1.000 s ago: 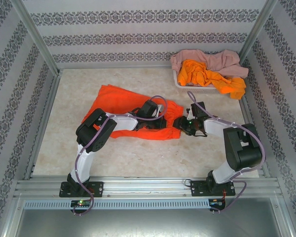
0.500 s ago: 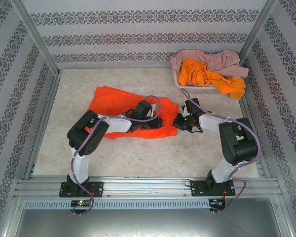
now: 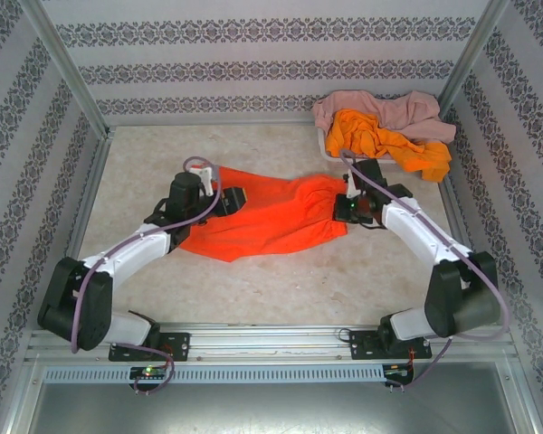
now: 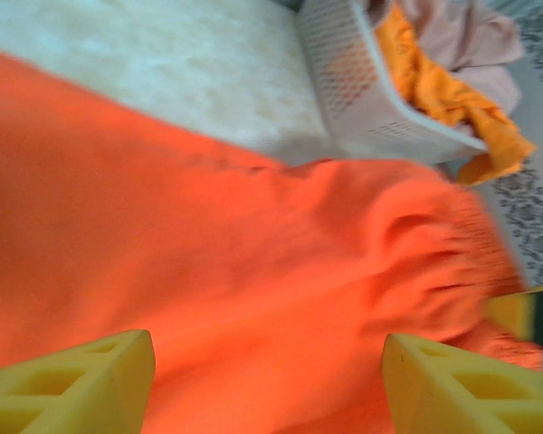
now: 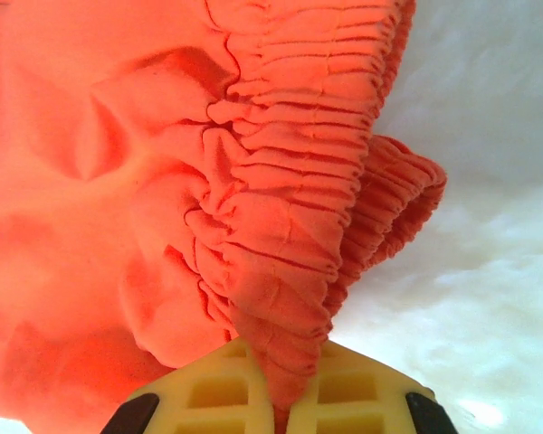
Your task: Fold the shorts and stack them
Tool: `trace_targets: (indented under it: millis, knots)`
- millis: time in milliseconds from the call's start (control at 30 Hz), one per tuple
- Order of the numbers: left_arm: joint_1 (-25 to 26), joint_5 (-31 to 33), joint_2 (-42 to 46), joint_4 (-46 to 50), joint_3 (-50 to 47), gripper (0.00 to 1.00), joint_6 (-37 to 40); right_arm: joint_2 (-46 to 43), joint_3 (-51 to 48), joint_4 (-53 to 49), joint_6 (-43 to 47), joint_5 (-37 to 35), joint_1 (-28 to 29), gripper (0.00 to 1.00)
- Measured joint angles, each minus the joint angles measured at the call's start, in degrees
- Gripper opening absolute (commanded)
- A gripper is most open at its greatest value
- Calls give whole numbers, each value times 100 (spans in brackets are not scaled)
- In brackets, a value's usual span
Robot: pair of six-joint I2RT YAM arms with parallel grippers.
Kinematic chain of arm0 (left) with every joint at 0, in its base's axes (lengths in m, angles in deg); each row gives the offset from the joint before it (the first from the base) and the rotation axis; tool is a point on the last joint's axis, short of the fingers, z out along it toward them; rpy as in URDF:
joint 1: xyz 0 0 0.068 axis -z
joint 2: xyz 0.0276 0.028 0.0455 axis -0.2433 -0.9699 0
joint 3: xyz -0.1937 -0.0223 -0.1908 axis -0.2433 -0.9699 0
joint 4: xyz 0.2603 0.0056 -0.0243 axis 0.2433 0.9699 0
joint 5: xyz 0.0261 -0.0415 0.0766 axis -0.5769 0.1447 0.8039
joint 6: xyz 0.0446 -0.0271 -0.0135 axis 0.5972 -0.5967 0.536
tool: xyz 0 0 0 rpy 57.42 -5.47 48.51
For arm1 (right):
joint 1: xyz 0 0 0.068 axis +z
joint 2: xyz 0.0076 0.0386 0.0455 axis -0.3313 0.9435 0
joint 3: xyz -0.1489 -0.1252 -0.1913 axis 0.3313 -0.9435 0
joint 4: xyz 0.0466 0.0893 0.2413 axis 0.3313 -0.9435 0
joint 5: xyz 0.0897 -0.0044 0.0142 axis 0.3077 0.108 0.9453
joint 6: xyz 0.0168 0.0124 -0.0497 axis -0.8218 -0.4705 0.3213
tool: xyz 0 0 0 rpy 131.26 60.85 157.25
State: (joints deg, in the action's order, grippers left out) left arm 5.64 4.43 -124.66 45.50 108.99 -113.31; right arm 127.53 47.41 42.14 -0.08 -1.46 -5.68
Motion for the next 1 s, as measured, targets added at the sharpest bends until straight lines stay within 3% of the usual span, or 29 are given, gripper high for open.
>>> trace_targets:
  millis: [333, 533, 767, 1000]
  knots:
    - [-149, 26, 184, 101, -743, 65, 9, -260, 1545, -1993, 1405, -1751, 0, 0]
    - [-149, -81, 197, 52, -922, 60, -31, 39, 2955, -2863, 1860, -2780, 164, 0]
    - [-149, -190, 146, -190, -1047, 59, -105, 1108, 4164, -3574, 1805, -3499, 1169, 0]
    - [-149, -249, 94, -299, -1110, 59, -190, 2581, 5136, -4162, 1145, -3648, 2214, 0]
